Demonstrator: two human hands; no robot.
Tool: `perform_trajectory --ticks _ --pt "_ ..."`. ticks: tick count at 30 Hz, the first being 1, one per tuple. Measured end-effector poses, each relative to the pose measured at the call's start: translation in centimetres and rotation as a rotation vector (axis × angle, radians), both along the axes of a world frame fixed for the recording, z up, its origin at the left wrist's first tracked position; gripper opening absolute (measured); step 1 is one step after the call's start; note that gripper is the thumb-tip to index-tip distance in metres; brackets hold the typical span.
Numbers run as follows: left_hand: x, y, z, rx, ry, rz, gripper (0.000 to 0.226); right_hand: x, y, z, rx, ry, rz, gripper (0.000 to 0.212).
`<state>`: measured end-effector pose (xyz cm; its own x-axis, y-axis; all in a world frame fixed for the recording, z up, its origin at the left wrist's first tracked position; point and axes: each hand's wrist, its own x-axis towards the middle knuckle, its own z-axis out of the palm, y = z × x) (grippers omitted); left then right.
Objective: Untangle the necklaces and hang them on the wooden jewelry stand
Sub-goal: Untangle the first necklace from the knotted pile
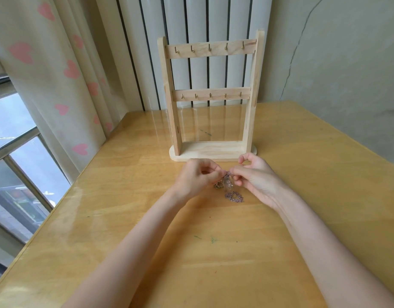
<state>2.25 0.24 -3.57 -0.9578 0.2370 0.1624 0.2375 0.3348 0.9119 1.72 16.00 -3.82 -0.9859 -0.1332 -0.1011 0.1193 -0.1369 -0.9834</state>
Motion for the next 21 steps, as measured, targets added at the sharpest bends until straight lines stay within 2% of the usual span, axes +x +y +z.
perform_trajectory --ticks 4,9,12,17,21 --pt "0.32 -0.17 0.27 0.187 -0.168 -0.062 0.015 0.12 0.36 0.56 -0.036 -0.054 0.122 0.027" --pt "0.05 -0.64 0.16 0.415 -0.370 -0.116 0.014 0.24 0.51 0.25 -0.182 -0.037 0.079 0.022" --pt "-0.19 -0.95 0.32 0.633 -0.467 -0.078 0.014 0.38 0.64 -0.03 -0.058 0.034 0.096 0.013" --pt "-0.32 -0.81 0.13 0.660 -0.495 -0.071 0.014 0.59 -0.15 -0.32 0.130 0.083 0.092 0.014" --pt "-0.39 -0.63 -0.09 0.659 -0.498 0.004 0.017 0.71 -0.06 -0.11 0.104 0.049 0.091 0.008"
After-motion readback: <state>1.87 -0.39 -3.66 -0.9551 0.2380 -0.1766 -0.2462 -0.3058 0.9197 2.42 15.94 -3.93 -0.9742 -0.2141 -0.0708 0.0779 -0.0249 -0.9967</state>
